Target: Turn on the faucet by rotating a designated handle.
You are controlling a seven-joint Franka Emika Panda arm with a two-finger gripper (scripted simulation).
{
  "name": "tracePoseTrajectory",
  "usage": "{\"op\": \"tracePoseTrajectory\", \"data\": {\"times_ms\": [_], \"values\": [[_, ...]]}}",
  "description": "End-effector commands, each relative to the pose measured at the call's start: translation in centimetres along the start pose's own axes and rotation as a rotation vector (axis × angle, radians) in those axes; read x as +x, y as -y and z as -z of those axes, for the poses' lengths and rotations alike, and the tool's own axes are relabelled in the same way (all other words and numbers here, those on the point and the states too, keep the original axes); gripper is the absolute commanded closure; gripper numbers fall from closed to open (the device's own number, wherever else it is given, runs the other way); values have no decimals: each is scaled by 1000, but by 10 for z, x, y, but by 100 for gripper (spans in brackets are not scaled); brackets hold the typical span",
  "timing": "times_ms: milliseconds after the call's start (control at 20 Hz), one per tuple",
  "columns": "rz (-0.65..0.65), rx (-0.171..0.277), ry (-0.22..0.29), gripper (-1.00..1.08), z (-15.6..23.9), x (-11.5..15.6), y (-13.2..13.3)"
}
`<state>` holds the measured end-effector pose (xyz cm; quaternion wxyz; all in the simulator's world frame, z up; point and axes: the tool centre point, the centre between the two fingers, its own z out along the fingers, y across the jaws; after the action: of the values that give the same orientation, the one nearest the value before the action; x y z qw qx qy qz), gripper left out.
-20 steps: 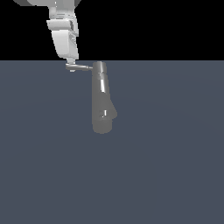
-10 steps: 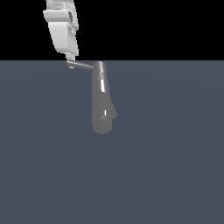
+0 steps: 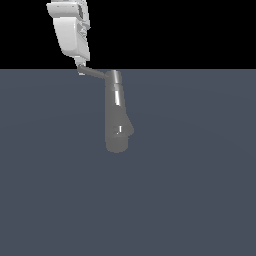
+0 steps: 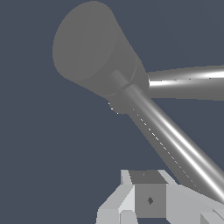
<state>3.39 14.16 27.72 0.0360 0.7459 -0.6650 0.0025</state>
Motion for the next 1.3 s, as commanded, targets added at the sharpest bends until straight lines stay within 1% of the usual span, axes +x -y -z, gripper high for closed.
{"op": "tracePoseTrajectory", "data": {"times_ms": [0,1000,1050,1100,1250], "values": [[-2,-4,-1,108,2,7,-7],[7,-13,-1,108,19,54,-61],[7,-13,-1,108,19,54,-61],[15,-10,1,108,18,46,-58],[13,-10,0,108,18,67,-58]]}}
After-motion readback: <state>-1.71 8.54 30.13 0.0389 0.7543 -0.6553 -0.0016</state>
